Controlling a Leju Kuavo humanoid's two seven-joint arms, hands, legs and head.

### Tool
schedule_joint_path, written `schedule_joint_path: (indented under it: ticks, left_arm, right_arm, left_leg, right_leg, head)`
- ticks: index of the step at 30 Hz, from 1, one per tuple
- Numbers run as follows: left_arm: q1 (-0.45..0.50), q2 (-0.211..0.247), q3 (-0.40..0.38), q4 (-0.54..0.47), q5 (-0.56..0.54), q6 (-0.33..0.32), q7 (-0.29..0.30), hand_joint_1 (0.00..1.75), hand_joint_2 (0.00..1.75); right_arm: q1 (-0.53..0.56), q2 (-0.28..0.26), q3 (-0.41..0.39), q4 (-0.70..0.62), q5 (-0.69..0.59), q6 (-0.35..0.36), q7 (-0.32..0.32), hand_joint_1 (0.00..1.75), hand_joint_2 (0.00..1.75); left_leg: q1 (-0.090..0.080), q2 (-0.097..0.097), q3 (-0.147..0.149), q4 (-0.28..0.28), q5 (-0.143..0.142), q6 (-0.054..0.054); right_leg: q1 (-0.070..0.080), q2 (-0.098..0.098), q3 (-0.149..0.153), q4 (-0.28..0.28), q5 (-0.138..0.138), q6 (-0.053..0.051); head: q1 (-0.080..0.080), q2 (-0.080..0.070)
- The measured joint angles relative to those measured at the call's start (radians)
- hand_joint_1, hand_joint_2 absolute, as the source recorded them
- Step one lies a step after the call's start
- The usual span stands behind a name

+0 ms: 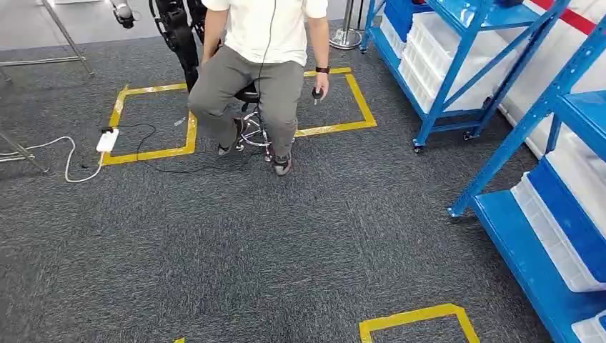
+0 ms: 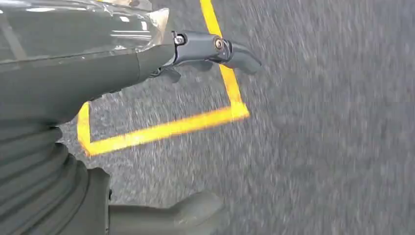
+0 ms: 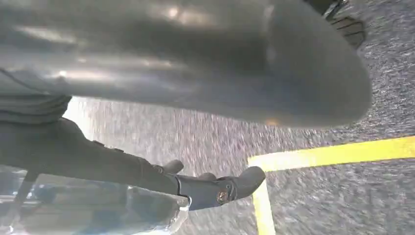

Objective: Take the parts from the cabinet and place them on the table.

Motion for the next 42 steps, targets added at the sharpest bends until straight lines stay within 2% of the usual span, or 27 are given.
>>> schedule_joint_path:
  ticks: [3,5,6,9,10,12,13,14,15,16,18,19,20,21,23,24,27,28,29,30,33,34,35,36,39,40,42]
  left_arm:
    - [-0.001,0.001,-0.012,0.000,0.000,-0.007,0.026,0.00,1.75]
    - [-0.001,0.002,-0.014,0.000,0.000,-0.017,0.042,0.00,1.75]
    - [0.002,0.004,-0.017,0.002,0.000,-0.026,0.055,0.00,1.75]
    - [0.004,0.008,-0.027,0.003,0.002,-0.056,0.082,0.00,1.75]
    - [0.003,0.008,-0.029,0.003,0.002,-0.068,0.090,0.00,1.75]
    - [0.003,0.008,-0.032,0.003,0.005,-0.098,0.119,0.00,1.75]
    - [0.003,0.010,-0.035,0.003,0.011,-0.123,0.152,0.00,1.75]
    - [0.004,0.015,-0.037,0.003,0.014,-0.143,0.179,0.00,1.75]
    - [0.005,0.017,-0.040,0.006,0.022,-0.171,0.205,0.00,0.00]
    - [0.002,0.019,-0.043,0.007,0.025,-0.199,0.236,0.00,1.75]
    - [-0.001,0.021,-0.052,0.008,0.035,-0.254,0.303,0.00,1.75]
    - [-0.001,0.022,-0.055,0.008,0.040,-0.272,0.317,0.00,1.75]
    - [0.002,0.022,-0.057,0.010,0.046,-0.288,0.330,0.00,1.75]
    - [0.003,0.023,-0.057,0.011,0.049,-0.294,0.337,0.00,1.75]
    - [0.007,0.025,-0.060,0.015,0.050,-0.296,0.344,0.00,1.75]
    - [0.009,0.027,-0.062,0.016,0.050,-0.297,0.345,0.00,1.75]
    - [0.010,0.029,-0.070,0.017,0.053,-0.315,0.358,0.00,1.75]
    - [0.010,0.030,-0.072,0.017,0.053,-0.319,0.361,0.00,1.75]
    - [0.010,0.033,-0.074,0.018,0.052,-0.326,0.364,0.00,1.75]
    - [0.010,0.033,-0.079,0.019,0.049,-0.329,0.366,0.00,1.75]
    - [0.004,0.034,-0.091,0.018,0.042,-0.335,0.373,0.00,1.75]
    - [0.002,0.032,-0.096,0.018,0.040,-0.336,0.373,0.00,1.75]
    - [0.002,0.032,-0.100,0.018,0.037,-0.336,0.373,0.00,1.75]
    - [0.003,0.033,-0.103,0.018,0.036,-0.336,0.373,0.00,1.75]
    - [0.007,0.034,-0.109,0.019,0.036,-0.336,0.377,0.00,1.75]
    - [0.006,0.034,-0.112,0.019,0.036,-0.336,0.377,0.00,1.75]
    - [0.006,0.033,-0.115,0.019,0.036,-0.338,0.376,0.00,1.75]
  right_arm:
    - [0.007,0.000,-0.011,0.000,0.005,0.002,0.000,0.00,0.00]
    - [0.005,-0.001,-0.014,0.000,0.006,0.005,0.006,0.00,0.00]
    - [0.001,-0.002,-0.019,0.000,0.003,0.013,0.016,0.00,0.00]
    - [0.000,-0.002,-0.032,0.000,-0.023,0.061,0.049,0.00,0.00]
    - [0.004,0.000,-0.037,0.001,-0.026,0.066,0.051,0.00,0.00]
    - [0.005,-0.002,-0.042,0.001,-0.025,0.068,0.055,0.00,0.00]
    - [0.003,-0.003,-0.045,0.001,-0.021,0.069,0.055,0.00,0.00]
    - [-0.002,-0.002,-0.045,0.001,-0.019,0.069,0.055,0.00,0.00]
    - [-0.006,-0.002,-0.046,0.001,-0.015,0.069,0.056,0.00,0.00]
    - [-0.007,-0.002,-0.046,0.001,-0.012,0.069,0.056,0.00,0.00]
    - [-0.005,-0.003,-0.046,0.001,-0.006,0.066,0.058,0.00,0.00]
    - [-0.005,-0.003,-0.046,0.001,-0.006,0.064,0.058,0.00,0.00]
    - [-0.006,-0.002,-0.046,0.001,-0.007,0.059,0.058,0.00,0.00]
    - [-0.010,-0.002,-0.046,0.001,-0.008,0.057,0.058,0.00,0.00]
    - [-0.012,0.000,-0.046,0.001,-0.011,0.055,0.058,0.00,0.00]
    - [-0.010,0.000,-0.046,0.001,-0.012,0.055,0.058,0.00,0.00]
    - [-0.007,0.003,-0.046,0.001,-0.014,0.052,0.058,0.00,0.00]
    - [-0.007,0.005,-0.046,0.001,-0.014,0.050,0.057,0.00,0.00]
    - [-0.007,0.008,-0.046,0.001,-0.015,0.048,0.056,0.00,0.00]
    - [-0.010,0.009,-0.046,0.001,-0.015,0.047,0.055,0.00,0.00]
    - [-0.002,0.011,-0.047,0.001,-0.018,0.042,0.053,0.00,0.00]
    - [-0.001,0.011,-0.048,0.001,-0.020,0.042,0.051,0.00,0.00]
    - [0.000,0.014,-0.048,0.001,-0.021,0.042,0.048,0.00,0.00]
    - [-0.002,0.014,-0.048,0.001,-0.021,0.042,0.046,0.00,0.00]
    - [-0.005,0.014,-0.049,0.001,-0.023,0.041,0.039,0.00,0.00]
    - [-0.002,0.015,-0.049,0.001,-0.023,0.041,0.039,0.00,0.00]
    - [0.004,0.015,-0.049,0.001,-0.023,0.040,0.039,0.00,0.00]
  left_leg:
    - [-0.005,0.033,0.004,-0.017,0.011,0.024]
    - [-0.003,0.057,0.007,-0.030,0.023,0.038]
    - [-0.005,0.074,0.006,-0.030,0.023,0.039]
    - [-0.006,0.115,0.001,-0.030,0.021,0.038]
    - [-0.006,0.127,0.001,-0.030,0.020,0.036]
    - [-0.004,0.148,0.005,-0.029,0.016,0.029]
    - [-0.006,0.158,0.011,-0.027,0.013,0.023]
    - [-0.013,0.167,0.013,-0.025,0.006,0.013]
    - [-0.013,0.178,0.019,-0.025,0.001,0.004]
    - [-0.011,0.186,0.022,-0.025,0.000,-0.001]
    - [-0.006,0.208,0.033,-0.028,-0.006,-0.014]
    - [0.004,0.171,0.031,-0.013,-0.018,-0.023]
    - [0.005,0.117,0.011,0.030,-0.052,-0.024]
    - [0.005,0.092,-0.020,0.098,-0.091,-0.024]
    - [0.005,0.074,-0.094,0.247,-0.156,-0.025]
    - [0.005,0.072,-0.117,0.283,-0.159,-0.024]
    - [0.005,0.062,-0.067,0.143,-0.044,-0.013]
    - [0.005,0.037,-0.024,0.048,0.005,-0.008]
    - [0.006,-0.014,-0.004,0.002,0.007,-0.001]
    - [0.006,-0.010,-0.004,-0.010,0.006,-0.002]
    - [-0.008,0.021,0.001,-0.015,0.011,0.012]
    - [0.005,0.039,0.008,-0.035,0.025,0.025]
    - [-0.001,0.047,0.012,-0.044,0.027,0.029]
    - [-0.001,0.061,0.012,-0.044,0.028,0.032]
    - [-0.002,0.106,0.008,-0.044,0.026,0.033]
    - [-0.001,0.117,0.008,-0.044,0.026,0.032]
    - [0.003,0.137,0.011,-0.043,0.022,0.026]
  right_leg:
    - [0.004,0.033,-0.020,-0.008,0.008,0.024]
    - [0.002,-0.059,-0.050,0.061,-0.034,0.018]
    - [0.000,-0.083,-0.091,0.140,-0.074,0.014]
    - [-0.007,-0.099,-0.168,0.301,-0.127,0.025]
    - [-0.013,-0.102,-0.148,0.269,-0.111,0.036]
    - [-0.023,-0.126,-0.052,0.099,-0.049,0.059]
    - [-0.028,-0.170,-0.002,0.012,-0.026,0.065]
    - [-0.016,-0.199,0.006,-0.005,-0.020,0.058]
    - [-0.013,-0.183,0.008,-0.006,-0.013,0.042]
    - [-0.011,-0.172,0.006,-0.005,-0.016,0.035]
    - [-0.012,-0.149,0.004,-0.008,-0.014,0.021]
    - [-0.028,-0.138,0.013,-0.011,-0.010,0.012]
    - [-0.026,-0.129,0.012,-0.011,-0.008,0.004]
    - [-0.022,-0.119,0.011,-0.011,-0.008,-0.002]
    - [-0.014,-0.095,0.010,-0.010,-0.007,-0.008]
    - [-0.011,-0.080,0.011,-0.010,-0.007,-0.008]
    - [-0.010,-0.041,0.016,-0.008,-0.008,-0.007]
    - [-0.010,-0.027,0.017,-0.008,-0.008,-0.007]
    - [-0.009,-0.017,0.015,-0.007,-0.008,-0.005]
    - [0.000,-0.009,0.011,-0.003,-0.008,-0.002]
    - [-0.010,0.018,-0.009,-0.014,0.001,0.020]
    - [-0.003,0.010,-0.006,-0.005,-0.002,0.025]
    - [-0.005,-0.044,-0.023,0.025,-0.022,0.023]
    - [-0.003,-0.072,-0.055,0.085,-0.056,0.017]
    - [-0.009,-0.095,-0.163,0.299,-0.138,0.024]
    - [-0.015,-0.099,-0.161,0.298,-0.129,0.033]
    - [-0.025,-0.114,-0.087,0.166,-0.075,0.059]
  head:
    - [-0.002,0.000]
    - [0.003,0.000]
    - [0.006,0.000]
    - [0.006,0.000]
    - [0.006,0.000]
    - [0.006,0.000]
    - [0.007,0.000]
    - [0.008,0.000]
    - [0.006,0.000]
    - [0.005,0.000]
    - [0.006,0.000]
    - [0.003,0.000]
    - [-0.002,0.000]
    - [-0.004,0.000]
    - [-0.006,0.000]
    - [-0.005,0.000]
    - [-0.005,0.000]
    - [-0.006,0.000]
    - [-0.004,0.000]
    - [-0.003,0.000]
    - [-0.006,0.000]
    - [-0.003,0.000]
    - [-0.003,0.000]
    - [0.002,0.000]
    - [0.002,0.000]
    - [0.002,0.000]
    - [0.003,0.000]
